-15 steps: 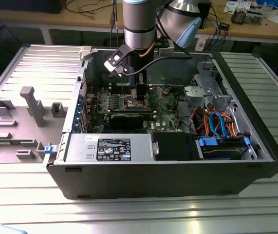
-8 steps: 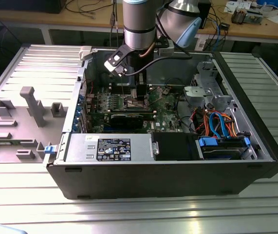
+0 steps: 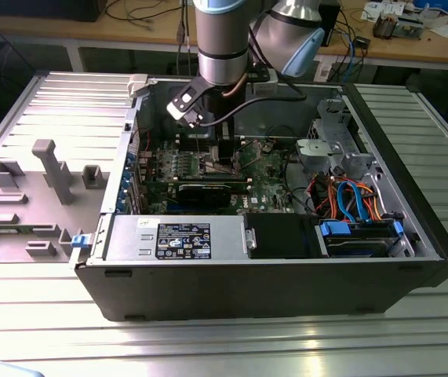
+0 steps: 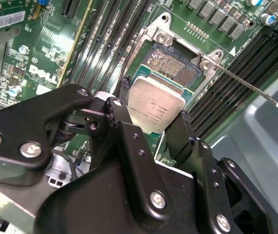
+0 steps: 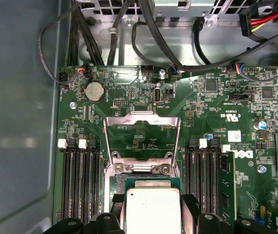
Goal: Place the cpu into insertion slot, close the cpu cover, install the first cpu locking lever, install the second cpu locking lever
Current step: 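Place the cpu into insertion slot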
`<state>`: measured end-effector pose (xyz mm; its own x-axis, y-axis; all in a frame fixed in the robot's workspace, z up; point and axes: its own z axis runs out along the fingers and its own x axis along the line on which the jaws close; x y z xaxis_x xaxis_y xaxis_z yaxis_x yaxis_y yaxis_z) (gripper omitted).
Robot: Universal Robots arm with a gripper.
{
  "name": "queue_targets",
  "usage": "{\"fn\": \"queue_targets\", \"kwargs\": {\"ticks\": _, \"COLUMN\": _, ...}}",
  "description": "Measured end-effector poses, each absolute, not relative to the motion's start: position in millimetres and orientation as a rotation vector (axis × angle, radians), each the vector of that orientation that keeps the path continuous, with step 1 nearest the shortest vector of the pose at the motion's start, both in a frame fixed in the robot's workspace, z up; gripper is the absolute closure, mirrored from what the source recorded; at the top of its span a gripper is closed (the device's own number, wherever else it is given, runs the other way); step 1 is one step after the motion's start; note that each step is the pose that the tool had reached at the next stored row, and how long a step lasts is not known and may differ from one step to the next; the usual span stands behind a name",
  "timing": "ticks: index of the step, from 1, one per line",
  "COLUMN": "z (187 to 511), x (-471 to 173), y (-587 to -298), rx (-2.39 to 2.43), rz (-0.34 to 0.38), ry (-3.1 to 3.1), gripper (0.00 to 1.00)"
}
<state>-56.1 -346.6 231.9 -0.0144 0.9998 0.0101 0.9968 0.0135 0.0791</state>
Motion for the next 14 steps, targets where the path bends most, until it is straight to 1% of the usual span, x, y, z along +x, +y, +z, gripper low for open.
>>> {"fn": "queue_targets", "kwargs": {"ticks": 14, "z": 212, "x": -62, "y": -340, "rx": 2.188, "rz": 0.098, "ry": 2.183, "gripper": 0.45}}
